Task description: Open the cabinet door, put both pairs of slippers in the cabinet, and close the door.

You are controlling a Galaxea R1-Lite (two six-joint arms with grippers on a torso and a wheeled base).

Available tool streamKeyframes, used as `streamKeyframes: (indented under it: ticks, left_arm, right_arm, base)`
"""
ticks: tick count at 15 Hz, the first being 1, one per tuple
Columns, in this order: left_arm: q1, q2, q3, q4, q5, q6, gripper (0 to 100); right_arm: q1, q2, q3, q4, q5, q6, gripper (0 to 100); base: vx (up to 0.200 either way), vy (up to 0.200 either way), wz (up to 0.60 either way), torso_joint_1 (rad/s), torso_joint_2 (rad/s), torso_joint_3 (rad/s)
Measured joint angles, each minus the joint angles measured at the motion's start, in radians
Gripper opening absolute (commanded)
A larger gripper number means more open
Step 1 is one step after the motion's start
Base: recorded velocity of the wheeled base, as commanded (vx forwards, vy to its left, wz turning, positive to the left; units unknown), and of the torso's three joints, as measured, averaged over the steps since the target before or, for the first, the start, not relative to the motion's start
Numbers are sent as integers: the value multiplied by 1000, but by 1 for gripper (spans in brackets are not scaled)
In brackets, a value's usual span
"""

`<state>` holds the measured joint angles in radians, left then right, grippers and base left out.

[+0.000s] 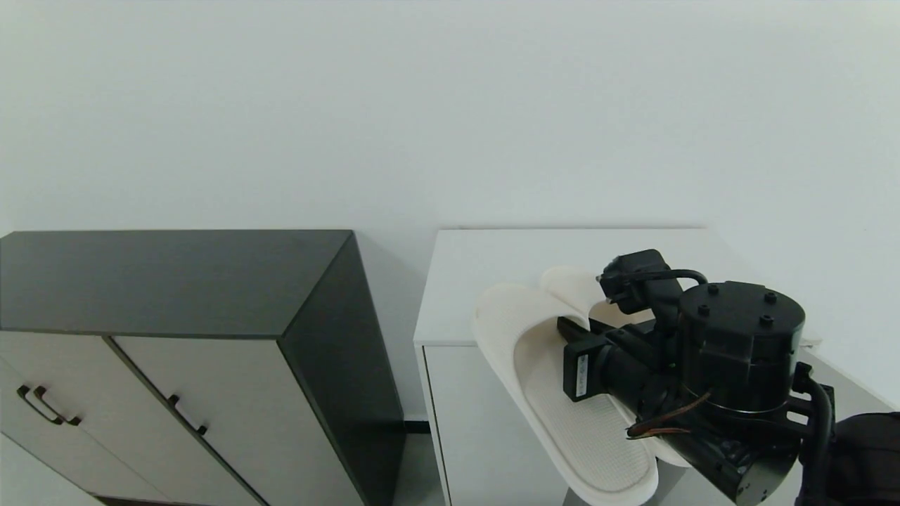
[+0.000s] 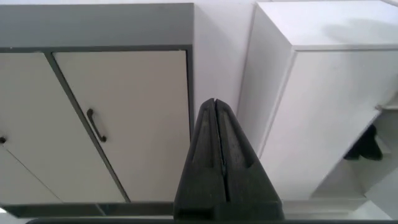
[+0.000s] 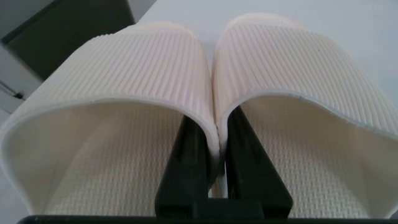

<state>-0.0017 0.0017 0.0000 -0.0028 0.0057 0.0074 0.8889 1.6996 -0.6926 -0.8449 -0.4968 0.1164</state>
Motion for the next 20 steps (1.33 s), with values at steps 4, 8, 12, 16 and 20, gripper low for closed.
streamKeyframes:
  ticks: [4, 8, 12, 16, 20]
  left_arm:
    - [0, 0, 0, 0, 2, -1, 0]
    - [0, 0, 0, 0, 1, 0, 0]
    - [0, 0, 0, 0, 1, 0, 0]
    - [0, 0, 0, 0, 1, 0, 0]
    - [0, 0, 0, 0, 0, 0, 0]
  right_arm:
    - [0, 0, 7, -1, 0, 0, 0]
    - [0, 0, 17, -3, 0, 0, 0]
    - [-2, 1, 21, -3, -1, 0, 0]
    - [0, 2, 22, -3, 0, 0, 0]
    - [1, 2, 23, -3, 0, -1, 0]
  base:
    - [-200, 0, 0, 1, 4, 1]
    - [-100, 0, 0, 4, 2, 0]
    - [0, 0, 0, 0, 0, 0]
    - [0, 0, 0, 0, 0, 0]
    - [0, -100, 0, 0, -1, 0]
